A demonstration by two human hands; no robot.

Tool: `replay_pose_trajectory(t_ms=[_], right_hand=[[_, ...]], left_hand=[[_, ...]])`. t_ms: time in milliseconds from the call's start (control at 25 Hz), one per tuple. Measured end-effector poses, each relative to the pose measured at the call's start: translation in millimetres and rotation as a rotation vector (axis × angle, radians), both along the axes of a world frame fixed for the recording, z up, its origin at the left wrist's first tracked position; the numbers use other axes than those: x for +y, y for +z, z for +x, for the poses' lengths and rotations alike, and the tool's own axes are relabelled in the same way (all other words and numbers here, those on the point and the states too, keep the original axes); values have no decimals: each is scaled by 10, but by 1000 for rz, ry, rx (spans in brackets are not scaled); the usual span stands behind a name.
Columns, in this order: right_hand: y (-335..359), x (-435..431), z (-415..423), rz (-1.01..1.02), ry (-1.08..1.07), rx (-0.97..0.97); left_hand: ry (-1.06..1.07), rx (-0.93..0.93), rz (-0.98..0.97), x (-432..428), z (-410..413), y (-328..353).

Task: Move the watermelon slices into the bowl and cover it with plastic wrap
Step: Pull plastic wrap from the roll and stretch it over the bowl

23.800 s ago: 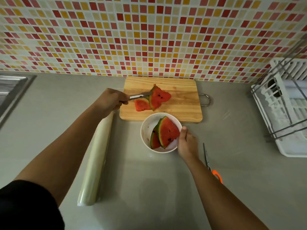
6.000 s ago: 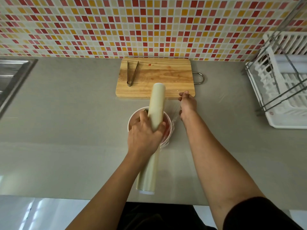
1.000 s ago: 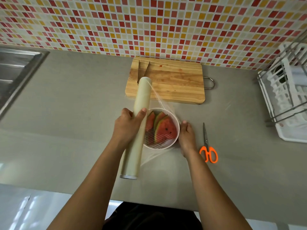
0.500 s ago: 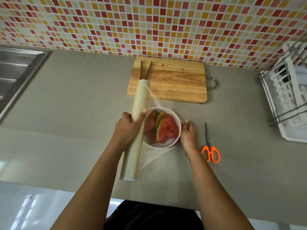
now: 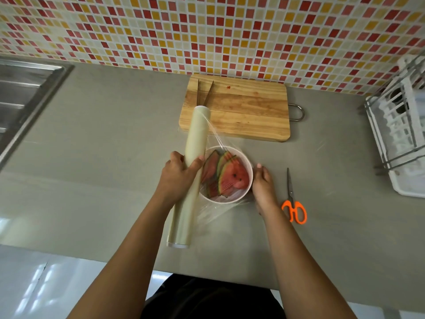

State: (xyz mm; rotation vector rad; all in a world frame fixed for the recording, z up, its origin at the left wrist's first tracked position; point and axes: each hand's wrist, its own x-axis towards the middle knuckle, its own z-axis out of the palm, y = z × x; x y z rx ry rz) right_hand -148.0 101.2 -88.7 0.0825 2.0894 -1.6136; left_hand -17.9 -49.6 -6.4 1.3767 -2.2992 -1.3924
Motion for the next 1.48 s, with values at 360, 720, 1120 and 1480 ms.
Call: replay_pose_trajectory(t_ms=[360, 720, 1120, 1480], right_hand=[[180, 29, -191, 264, 46, -97], [999, -914, -570, 114, 641, 289], [993, -1084, -659, 190, 692, 313], [915, -1189, -615, 67, 480, 195]], left_hand=[[17, 2, -45, 22, -45, -52], [2, 7, -55, 50, -50, -43], [11, 31, -94, 135, -80, 27], [6, 8, -107, 177, -84, 88]])
